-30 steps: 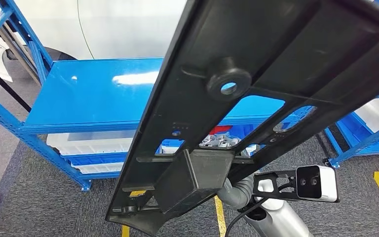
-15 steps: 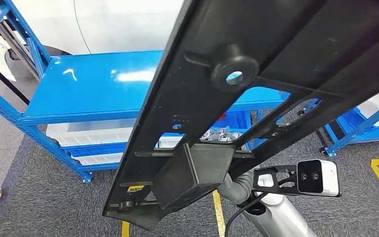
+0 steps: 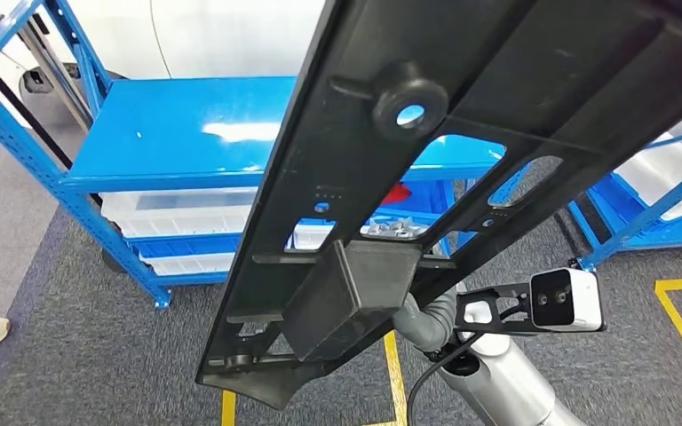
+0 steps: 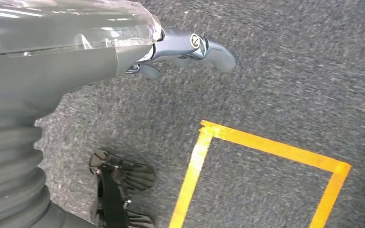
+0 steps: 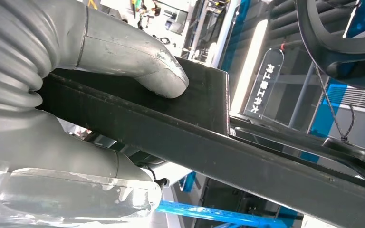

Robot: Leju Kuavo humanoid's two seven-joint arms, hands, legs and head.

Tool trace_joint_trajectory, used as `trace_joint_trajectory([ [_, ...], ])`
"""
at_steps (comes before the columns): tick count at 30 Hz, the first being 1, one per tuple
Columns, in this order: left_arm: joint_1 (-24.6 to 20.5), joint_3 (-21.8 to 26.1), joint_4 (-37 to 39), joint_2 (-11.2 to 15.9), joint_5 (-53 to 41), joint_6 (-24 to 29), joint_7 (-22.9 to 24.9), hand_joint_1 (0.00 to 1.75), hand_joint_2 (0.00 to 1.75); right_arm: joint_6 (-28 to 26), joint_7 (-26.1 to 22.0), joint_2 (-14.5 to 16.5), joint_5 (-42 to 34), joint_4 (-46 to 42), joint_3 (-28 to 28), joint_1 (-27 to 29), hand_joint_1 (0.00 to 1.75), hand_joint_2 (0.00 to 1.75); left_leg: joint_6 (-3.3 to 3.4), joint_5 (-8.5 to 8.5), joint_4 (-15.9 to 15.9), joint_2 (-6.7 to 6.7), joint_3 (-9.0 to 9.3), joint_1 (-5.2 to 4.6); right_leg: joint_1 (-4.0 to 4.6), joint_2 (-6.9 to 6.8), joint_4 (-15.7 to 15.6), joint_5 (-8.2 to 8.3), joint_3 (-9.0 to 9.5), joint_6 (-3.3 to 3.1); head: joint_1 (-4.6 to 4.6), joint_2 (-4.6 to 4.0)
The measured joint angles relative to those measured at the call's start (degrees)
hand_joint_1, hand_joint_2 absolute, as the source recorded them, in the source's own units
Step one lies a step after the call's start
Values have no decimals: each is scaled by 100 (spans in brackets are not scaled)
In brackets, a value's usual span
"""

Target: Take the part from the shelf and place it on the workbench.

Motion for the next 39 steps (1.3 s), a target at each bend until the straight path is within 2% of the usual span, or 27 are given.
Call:
trace_joint_trajectory([
  [1,0,0,0,-3,1,-2,1,0,175,1,1,-10,-1,11,-1,-1,175,175,5,58,5,3,-78,-5,-12,2,370,-198,-89,23,-1,0],
  [2,1,0,0,-5,2,-15,9,0,175,3,1,-24,-5,27,-1,-4,175,175,1,116,11,5,-159,-7,-22,2,639,-271,-122,41,-1,0],
  [3,1,0,0,-6,4,-41,39,0,175,9,0,-43,-22,47,-1,-15,175,175,-8,172,20,6,-241,-8,-32,2,728,-215,-69,50,-1,0],
  [4,0,0,0,-6,-2,-67,110,0,175,21,-1,-70,-53,71,-1,-39,175,175,-20,227,32,6,-321,-9,-41,2,616,-73,84,50,-1,0],
  [6,-1,0,0,-8,-43,-107,441,0,175,57,-15,-144,-160,131,-1,-137,175,175,-53,325,60,4,-454,-13,-42,4,-98,155,639,12,-1,0],
  [8,-1,0,0,-23,-82,-132,913,0,175,78,-39,-235,-283,187,-1,-265,175,175,-106,423,65,1,-527,-19,-10,7,-819,133,1103,-55,-1,0],
  [9,2,0,1,-32,-86,-149,1118,0,175,76,-54,-292,-335,214,-1,-322,175,175,-140,478,48,1,-543,-15,13,8,-1001,95,1194,-89,0,0],
  [11,14,0,2,-44,-86,-178,1398,0,175,68,-99,-424,-398,266,-1,-390,175,175,-205,568,7,-4,-565,-2,20,-6,-1085,180,1160,-165,1,0],
  [12,27,0,2,-48,-83,-185,1482,0,175,72,-139,-486,-393,291,-1,-402,175,175,-229,504,42,-9,-600,4,11,-22,-1113,244,1123,-214,1,0],
  [14,48,1,3,-52,-61,-194,1578,0,175,115,-254,-574,-310,327,-1,-360,175,175,-260,69,415,-17,-732,13,-15,-52,-1156,392,1008,-301,0,0],
  [16,57,5,4,-56,-8,-194,1625,0,175,262,-359,-614,-152,348,-14,-225,175,175,-292,-480,1140,-17,-889,19,-2,-63,-1148,518,845,-333,-1,0],
  [17,57,9,4,-60,18,-192,1642,0,175,362,-387,-620,-70,356,-30,-137,175,175,-310,-584,1452,-16,-918,21,2,-66,-1134,579,756,-329,-1,0],
  [18,58,15,4,-68,37,-189,1658,0,175,470,-402,-619,11,364,-55,-49,175,175,-325,-559,1633,-16,-882,22,3,-69,-1113,638,660,-321,-1,0],
  [19,58,21,4,-79,46,-185,1669,0,175,561,-408,-609,77,371,-87,32,175,175,-335,-420,1612,-16,-756,25,0,-70,-1081,691,560,-308,-1,0],
  [21,55,30,4,-102,51,-178,1675,0,175,738,-414,-566,193,380,-186,166,175,175,-338,-198,1026,-17,-254,34,-6,-66,-993,776,372,-268,-1,0],
  [23,53,33,4,-121,44,-178,1661,0,175,929,-414,-508,278,386,-327,297,175,175,-294,-299,284,-35,241,12,1,-66,-913,848,258,-204,-1,0],
  [24,54,32,4,-131,31,-180,1651,0,175,1026,-408,-473,316,386,-419,362,175,175,-262,-385,81,-46,355,-6,4,-68,-896,887,236,-168,-1,0],
  [26,67,31,4,-143,-7,-192,1644,0,175,1141,-337,-387,373,350,-618,486,175,175,-179,-352,26,-50,340,-19,2,-67,-902,967,220,-99,0,0],
  [27,64,31,4,-146,-28,-201,1651,0,175,1151,-275,-344,390,308,-711,543,175,175,-135,-305,18,-37,311,-15,-8,-56,-871,928,194,-67,1,0],
  [28,57,31,3,-148,-46,-208,1659,0,175,1149,-205,-307,399,251,-796,602,175,175,-85,-242,10,-22,261,-6,-19,-42,-759,775,146,-39,0,0],
  [31,33,31,2,-149,-75,-219,1673,0,175,1186,-95,-239,400,77,-999,773,175,175,-3,-40,11,2,41,-9,-46,-12,160,-67,-102,28,-1,0],
  [32,33,31,2,-148,-75,-221,1674,0,175,1215,-86,-218,398,40,-1052,817,175,175,-3,24,20,3,-47,-14,-51,-10,499,-215,-153,43,-1,0],
  [33,33,31,2,-148,-75,-224,1674,0,175,1245,-77,-196,397,18,-1096,847,175,175,-9,84,32,6,-136,-18,-54,-10,709,-231,-141,50,-1,0],
  [34,33,31,2,-148,-74,-226,1674,0,175,1268,-58,-172,399,5,-1131,862,175,175,-19,141,47,9,-225,-21,-56,-10,728,-131,-35,46,-1,0],
  [36,29,31,2,-149,-69,-225,1674,0,175,1296,6,-113,412,-16,-1171,858,175,175,-49,244,76,13,-370,-24,-53,-7,192,131,466,6,-1,0],
  [38,26,31,2,-152,-49,-212,1672,0,175,1309,62,-44,433,-54,-1185,831,175,175,-98,340,84,9,-454,-38,-22,0,-616,121,1046,-61,-1,0],
  [39,26,32,2,-154,-34,-203,1670,0,175,1316,56,-18,461,-67,-1188,818,175,175,-130,393,72,8,-470,-39,-2,4,-877,73,1208,-92,-1,0],
])
